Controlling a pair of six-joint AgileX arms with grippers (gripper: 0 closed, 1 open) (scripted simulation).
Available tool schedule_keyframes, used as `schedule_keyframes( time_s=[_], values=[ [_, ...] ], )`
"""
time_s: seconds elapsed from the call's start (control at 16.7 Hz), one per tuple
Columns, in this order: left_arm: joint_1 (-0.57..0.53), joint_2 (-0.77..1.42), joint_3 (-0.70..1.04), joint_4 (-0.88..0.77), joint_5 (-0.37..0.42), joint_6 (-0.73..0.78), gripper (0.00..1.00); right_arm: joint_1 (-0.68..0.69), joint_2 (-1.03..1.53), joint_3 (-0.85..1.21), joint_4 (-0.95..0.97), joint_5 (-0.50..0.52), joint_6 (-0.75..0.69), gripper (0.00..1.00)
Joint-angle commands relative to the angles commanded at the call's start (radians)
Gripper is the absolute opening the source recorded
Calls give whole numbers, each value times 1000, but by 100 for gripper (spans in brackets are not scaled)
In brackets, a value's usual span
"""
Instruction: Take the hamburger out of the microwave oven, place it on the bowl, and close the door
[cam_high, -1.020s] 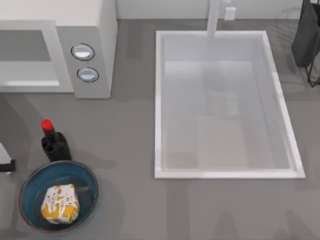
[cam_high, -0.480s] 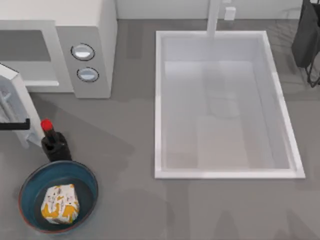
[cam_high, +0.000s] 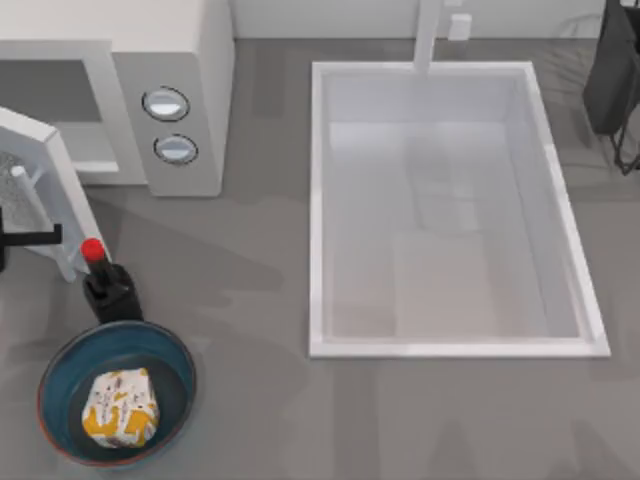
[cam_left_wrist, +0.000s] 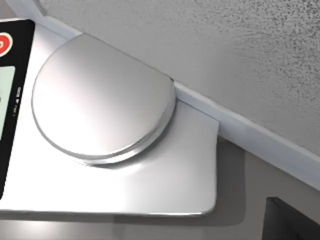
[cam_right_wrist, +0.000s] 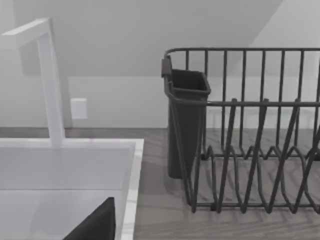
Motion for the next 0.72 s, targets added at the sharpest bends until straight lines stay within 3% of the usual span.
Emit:
schedule_keyframes(
  time_s=[0.24, 0.72],
  values=[
    [0, 12, 21, -1, -5, 0, 0, 0, 0, 0, 0, 0, 0, 100],
    [-20, 287, 296, -7, -13, -10, 0, 0, 0, 0, 0, 0, 0, 100]
  ],
)
